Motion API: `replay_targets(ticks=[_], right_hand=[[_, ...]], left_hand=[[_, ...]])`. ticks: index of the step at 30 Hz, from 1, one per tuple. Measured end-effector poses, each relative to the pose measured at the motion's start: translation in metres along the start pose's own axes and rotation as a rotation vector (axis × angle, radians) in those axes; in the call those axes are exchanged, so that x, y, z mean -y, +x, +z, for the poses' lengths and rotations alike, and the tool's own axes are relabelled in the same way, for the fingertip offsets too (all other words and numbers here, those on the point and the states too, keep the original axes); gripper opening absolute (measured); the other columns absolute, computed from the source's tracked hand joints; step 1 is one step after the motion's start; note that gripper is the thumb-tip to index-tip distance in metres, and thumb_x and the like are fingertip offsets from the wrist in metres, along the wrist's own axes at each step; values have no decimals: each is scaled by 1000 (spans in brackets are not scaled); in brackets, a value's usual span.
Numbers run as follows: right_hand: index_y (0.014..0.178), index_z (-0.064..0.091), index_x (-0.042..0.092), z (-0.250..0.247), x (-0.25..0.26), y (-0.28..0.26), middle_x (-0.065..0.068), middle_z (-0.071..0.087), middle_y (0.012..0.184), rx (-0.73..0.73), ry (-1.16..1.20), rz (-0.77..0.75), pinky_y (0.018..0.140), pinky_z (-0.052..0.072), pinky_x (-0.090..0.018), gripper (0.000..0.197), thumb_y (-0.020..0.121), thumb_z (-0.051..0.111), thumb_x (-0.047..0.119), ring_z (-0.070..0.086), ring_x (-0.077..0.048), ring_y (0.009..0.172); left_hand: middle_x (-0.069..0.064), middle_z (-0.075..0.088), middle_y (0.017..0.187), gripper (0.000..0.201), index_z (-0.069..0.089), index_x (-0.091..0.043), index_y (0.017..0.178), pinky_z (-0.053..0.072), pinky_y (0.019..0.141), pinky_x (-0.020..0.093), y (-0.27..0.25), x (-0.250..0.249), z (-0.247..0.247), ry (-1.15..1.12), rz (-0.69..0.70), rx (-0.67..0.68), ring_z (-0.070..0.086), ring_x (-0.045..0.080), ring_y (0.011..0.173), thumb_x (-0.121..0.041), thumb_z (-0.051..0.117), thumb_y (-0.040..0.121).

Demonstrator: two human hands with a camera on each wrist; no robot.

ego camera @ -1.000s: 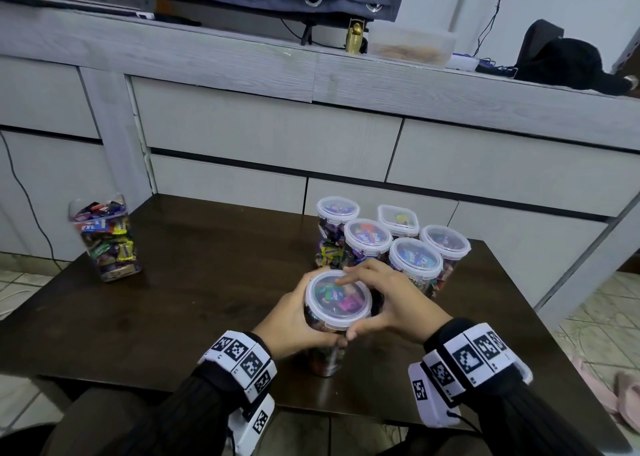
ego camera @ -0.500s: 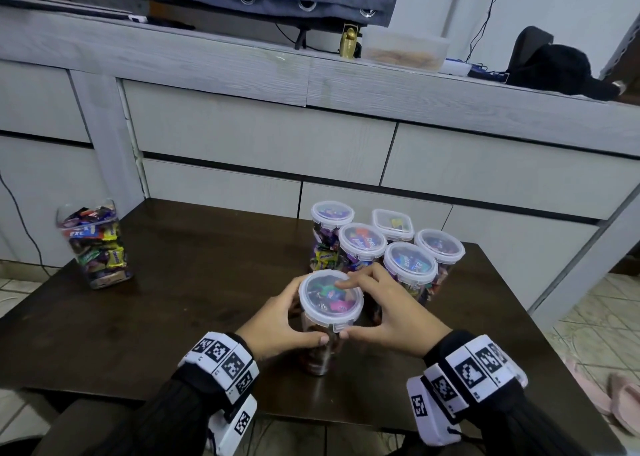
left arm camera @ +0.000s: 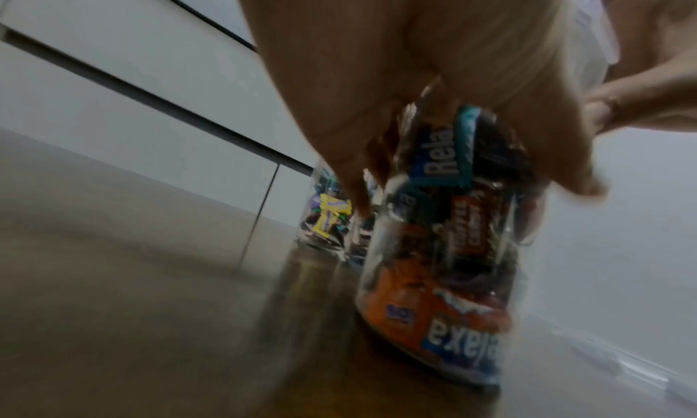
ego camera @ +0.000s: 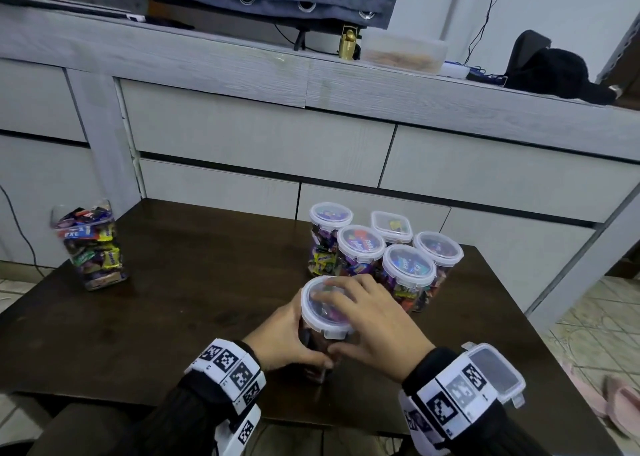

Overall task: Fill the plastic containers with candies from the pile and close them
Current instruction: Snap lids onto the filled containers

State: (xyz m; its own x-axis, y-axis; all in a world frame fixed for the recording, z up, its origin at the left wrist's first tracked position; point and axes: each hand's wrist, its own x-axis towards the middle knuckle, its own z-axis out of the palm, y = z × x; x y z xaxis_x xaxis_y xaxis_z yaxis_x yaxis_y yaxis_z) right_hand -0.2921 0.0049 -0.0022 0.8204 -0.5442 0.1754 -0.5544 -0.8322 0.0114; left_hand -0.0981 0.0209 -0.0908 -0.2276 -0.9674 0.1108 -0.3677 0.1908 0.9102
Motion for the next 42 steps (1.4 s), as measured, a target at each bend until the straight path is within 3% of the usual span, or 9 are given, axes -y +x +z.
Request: replay_targets(ticks=[2,7,20,23,26,29,32,38,42], right_hand=[[137,35,33,1,-1,7,6,35,145,-1,-43,27,101,38,-37,73,74,71,38,37,-20,123],[139,35,25,7,-5,47,-1,34,147,-11,-108,138,107,35,-40,70,79,71,27,36,-25,130],[138,33,16,18,-7,119,-15,38,139,-4,-195,226,108,34,-44,58,87,62,17,40,-33,127],[139,33,17,14,-8,104,-10,38,143,-70,-144,192,110,31,-41,63,86,65,26,38,-28,131],[129,47,16,-1,-14,79,-7,48,134,-262,-75,194,100,37,-41,46,87,61,28,46,-27,122],[111,58,14,-14,-37,44,-8,58,114,-566,-42,295,89,45,-41,30,83,62,22,54,-27,103],[106,58,13,-18,-72,5,-9,55,105,-693,-111,529,82,44,-40,26,82,60,23,52,-27,96],[119,48,10,17,-120,-58,-16,52,118,-387,-133,1137,90,41,-47,44,84,62,32,48,-34,110],[130,40,11,44,-131,-81,-16,44,134,-76,-16,1415,99,35,-55,63,83,62,47,39,-36,125]], left_hand=[[-21,48,134,99,34,-41,133,30,101,5,2,5,-13,182,-82,59,42,-17,122,-27,94,55],[1,16,163,96,23,-22,154,21,120,42,-5,25,-37,794,-440,182,18,18,149,-54,73,78],[-4,13,163,83,30,-30,150,21,120,43,-8,37,-43,801,-519,171,16,16,149,-61,66,81],[-6,41,151,58,46,-34,138,34,112,35,-13,26,-53,809,-383,-51,41,12,136,-53,64,86],[-3,57,130,45,53,-31,128,40,102,39,-21,16,-77,742,-215,-529,52,17,121,-38,69,87],[9,52,130,54,49,-21,128,39,100,51,-28,12,-124,703,-123,-966,47,30,123,-27,75,81],[21,38,142,70,38,-11,132,30,107,60,-34,18,-180,729,-216,-1265,34,43,133,-32,79,78],[26,32,149,104,17,-22,143,34,102,69,-39,64,-264,550,-582,-1275,32,50,135,-45,85,67],[28,45,132,89,34,-14,133,44,92,64,-43,96,-285,562,-615,-1260,46,52,117,-39,87,67]])
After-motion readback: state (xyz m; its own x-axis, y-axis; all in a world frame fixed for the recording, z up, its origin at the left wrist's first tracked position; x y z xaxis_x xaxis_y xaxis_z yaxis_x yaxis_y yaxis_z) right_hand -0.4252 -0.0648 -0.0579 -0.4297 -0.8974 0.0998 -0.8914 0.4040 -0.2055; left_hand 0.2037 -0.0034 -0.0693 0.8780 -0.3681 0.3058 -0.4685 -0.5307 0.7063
